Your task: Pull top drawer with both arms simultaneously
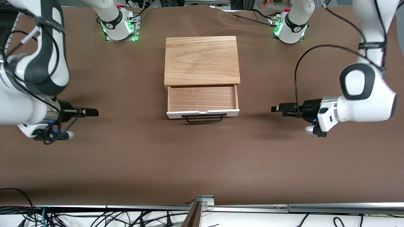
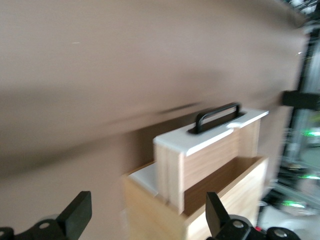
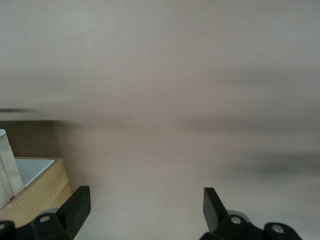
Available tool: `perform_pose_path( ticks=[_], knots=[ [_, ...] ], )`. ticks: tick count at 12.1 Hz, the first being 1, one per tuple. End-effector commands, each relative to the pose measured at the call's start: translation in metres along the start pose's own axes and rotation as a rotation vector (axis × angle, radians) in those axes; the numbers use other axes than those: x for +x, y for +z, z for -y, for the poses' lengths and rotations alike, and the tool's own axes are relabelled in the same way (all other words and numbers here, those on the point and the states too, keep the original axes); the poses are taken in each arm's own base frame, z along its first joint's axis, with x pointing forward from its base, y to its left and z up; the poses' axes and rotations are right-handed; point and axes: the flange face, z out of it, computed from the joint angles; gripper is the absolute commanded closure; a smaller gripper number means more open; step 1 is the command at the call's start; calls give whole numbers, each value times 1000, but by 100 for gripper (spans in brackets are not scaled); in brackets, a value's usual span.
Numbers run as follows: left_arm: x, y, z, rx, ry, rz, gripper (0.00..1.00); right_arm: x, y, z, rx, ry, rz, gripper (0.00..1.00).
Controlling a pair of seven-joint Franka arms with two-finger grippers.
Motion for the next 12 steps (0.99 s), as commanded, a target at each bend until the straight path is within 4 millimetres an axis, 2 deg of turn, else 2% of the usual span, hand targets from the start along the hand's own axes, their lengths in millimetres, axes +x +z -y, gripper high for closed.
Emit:
perform_pose_path(
  ticks=[1,2,3,4,5,6,7,8,9,11,12],
  knots=[
    [-56,-48,-22,212,-18,-32,0,-24,-25,-31,-71,46,20,0],
    [-71,-64,-33,296,-8,-24,0,-30,-41,-37,-99,55,13,0],
    [-85,-80,-44,382,21,-18,0,-34,-63,-28,-149,43,-13,0],
    [-96,-91,-52,452,40,-4,0,-37,-69,-32,-191,48,-14,0],
    [-101,-96,-56,503,51,21,0,-48,-88,-37,-189,48,-51,0],
    [-105,-118,-67,568,64,24,0,-58,-105,-50,-178,50,-79,0],
    [-109,-151,-83,643,90,-2,0,-73,-120,-63,-135,43,-107,0],
    [-111,-168,-89,686,109,-18,0,-87,-125,-78,-92,48,-126,0],
    [-112,-176,-90,698,128,-26,0,-96,-127,-79,-73,47,-155,0],
    [-108,-181,-77,695,110,-20,0,-113,-124,-72,-85,46,-140,0],
    [-109,-181,-77,694,95,-23,0,-119,-123,-67,-80,79,-137,0]
  ],
)
